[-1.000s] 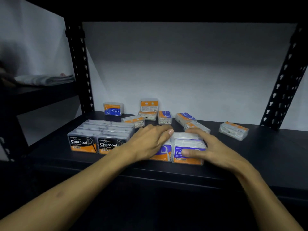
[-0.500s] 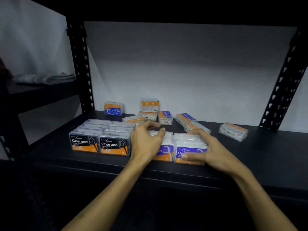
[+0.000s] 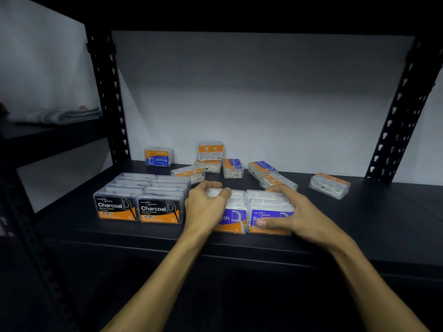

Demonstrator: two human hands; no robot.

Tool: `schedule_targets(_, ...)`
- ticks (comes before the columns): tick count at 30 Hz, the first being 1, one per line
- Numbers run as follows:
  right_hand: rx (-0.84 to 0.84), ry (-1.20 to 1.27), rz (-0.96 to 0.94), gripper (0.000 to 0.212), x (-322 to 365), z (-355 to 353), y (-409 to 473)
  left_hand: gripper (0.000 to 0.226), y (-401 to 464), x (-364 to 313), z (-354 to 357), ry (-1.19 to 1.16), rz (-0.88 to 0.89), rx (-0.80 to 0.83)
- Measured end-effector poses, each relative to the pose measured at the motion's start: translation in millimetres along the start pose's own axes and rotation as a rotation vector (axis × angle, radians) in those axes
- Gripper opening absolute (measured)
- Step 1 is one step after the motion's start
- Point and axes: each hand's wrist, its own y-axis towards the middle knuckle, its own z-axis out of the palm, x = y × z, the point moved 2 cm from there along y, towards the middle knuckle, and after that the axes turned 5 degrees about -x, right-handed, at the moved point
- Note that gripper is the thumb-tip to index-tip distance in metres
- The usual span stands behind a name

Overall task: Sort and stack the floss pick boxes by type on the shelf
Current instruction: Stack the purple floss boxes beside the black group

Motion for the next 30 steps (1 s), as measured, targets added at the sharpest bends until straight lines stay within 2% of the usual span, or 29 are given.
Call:
schedule_targets(5, -0.009, -0.019, -0.005, 0.065, 0, 0, 0, 0.018, 2, -2, 1, 0.01, 0.022, 0.036)
schedule_targets(12, -0.019, -0.047, 0.003, 0.067, -1, 0, 0, 0.014, -7, -3, -2, -0.008, 0.115, -0.06)
schedule_targets(20, 0.016, -0.119, 0.012, 0.06, -1, -2, 4, 0.014, -8, -4, 0, -0.031, 0.109, -0.056)
schedule_targets(26, 0.019, -0.043, -0.017, 0.061, 2, -3, -2, 0.009, -11, -9, 0, 0.048, 0.11, -0.055)
schedule_targets(30, 0.003, -0.031, -0.033, 0.068, 1, -4, -3, 0.01, -11, -14, -3, 0.16, 0.217, -0.076)
